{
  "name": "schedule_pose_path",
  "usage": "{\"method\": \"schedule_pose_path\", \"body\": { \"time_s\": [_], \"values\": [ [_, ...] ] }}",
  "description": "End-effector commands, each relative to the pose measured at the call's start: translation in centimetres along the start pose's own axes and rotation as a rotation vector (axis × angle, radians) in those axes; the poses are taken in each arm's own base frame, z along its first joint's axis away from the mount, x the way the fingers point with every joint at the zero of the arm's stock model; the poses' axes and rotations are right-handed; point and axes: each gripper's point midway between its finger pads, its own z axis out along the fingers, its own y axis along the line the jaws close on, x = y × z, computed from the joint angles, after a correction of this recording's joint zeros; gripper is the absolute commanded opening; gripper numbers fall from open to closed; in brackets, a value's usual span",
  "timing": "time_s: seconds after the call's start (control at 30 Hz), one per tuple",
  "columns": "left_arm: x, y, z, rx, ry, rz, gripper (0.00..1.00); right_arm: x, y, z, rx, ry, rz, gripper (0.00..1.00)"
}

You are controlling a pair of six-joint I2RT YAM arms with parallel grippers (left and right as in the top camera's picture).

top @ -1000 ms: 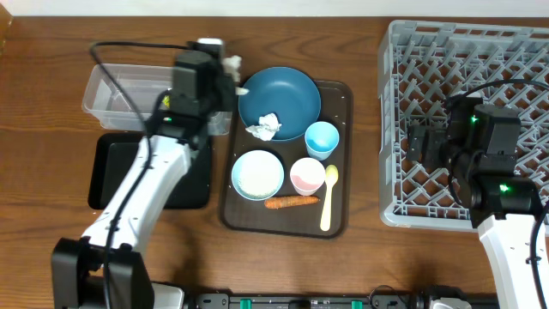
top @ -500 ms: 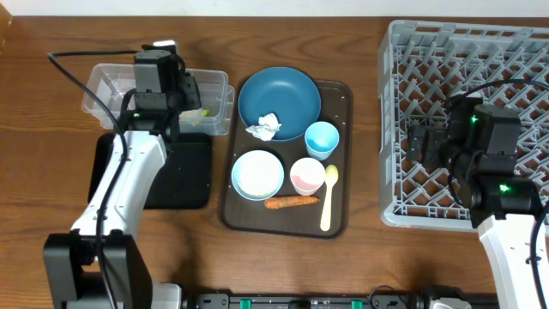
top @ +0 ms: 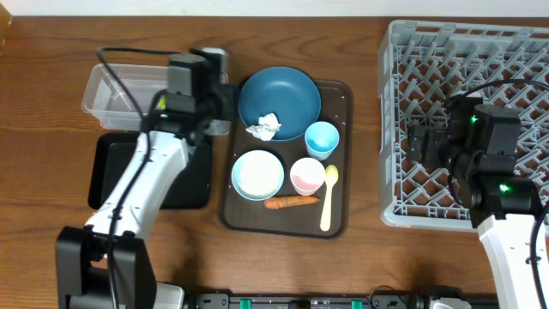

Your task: Sort waste into correct bins and load items into the dishwasher rack

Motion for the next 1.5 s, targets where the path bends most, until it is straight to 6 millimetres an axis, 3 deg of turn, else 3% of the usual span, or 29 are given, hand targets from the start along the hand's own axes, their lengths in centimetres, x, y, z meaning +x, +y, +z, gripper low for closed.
{"method": "schedule_pose_path", "body": {
  "time_s": [0.0,0.27,0.63,0.67,0.77,0.87,0.97,1.2,1.47],
  "values": [
    [2.1,-2.1,1.3,0.053,0.077,0.046,0.47,-0.9,0.7,-0.6,-0.02,-0.026,-0.002,0.99],
    [6.0,-5.0,4.6,0.099,0.191,0.127,0.55,-0.9,0.7,-0.6,-0.02,-0.026,-0.002,0.99],
    [10.2,-4.5,8.0,0.093,0.306,0.122,0.56,-0.9,0.7,-0.6,-0.02,-0.026,-0.002,0.99],
    [10.4,-4.4,8.2,0.092,0.311,0.12,0.54,-0.9,0.7,-0.6,-0.02,-0.026,-0.002,0.99],
    [10.5,-4.3,8.3,0.091,0.315,0.12,0.32,-0.9,0.7,-0.6,-0.02,-0.025,-0.002,0.99],
    [10.0,-4.4,8.4,0.094,0.295,0.123,0.13,-0.9,0.7,-0.6,-0.02,-0.026,-0.002,0.99],
    [9.1,-4.7,8.5,0.1,0.259,0.128,0.06,-0.9,0.7,-0.6,-0.02,-0.026,-0.002,0.99],
    [5.2,-5.6,6.8,0.11,0.153,0.143,0.06,-0.9,0.7,-0.6,-0.02,-0.025,-0.002,0.99],
    [-1.0,-2.7,0.8,-0.03,-0.033,0.128,0.06,-0.9,0.7,-0.6,-0.02,-0.026,-0.002,0.99]
  ]
}}
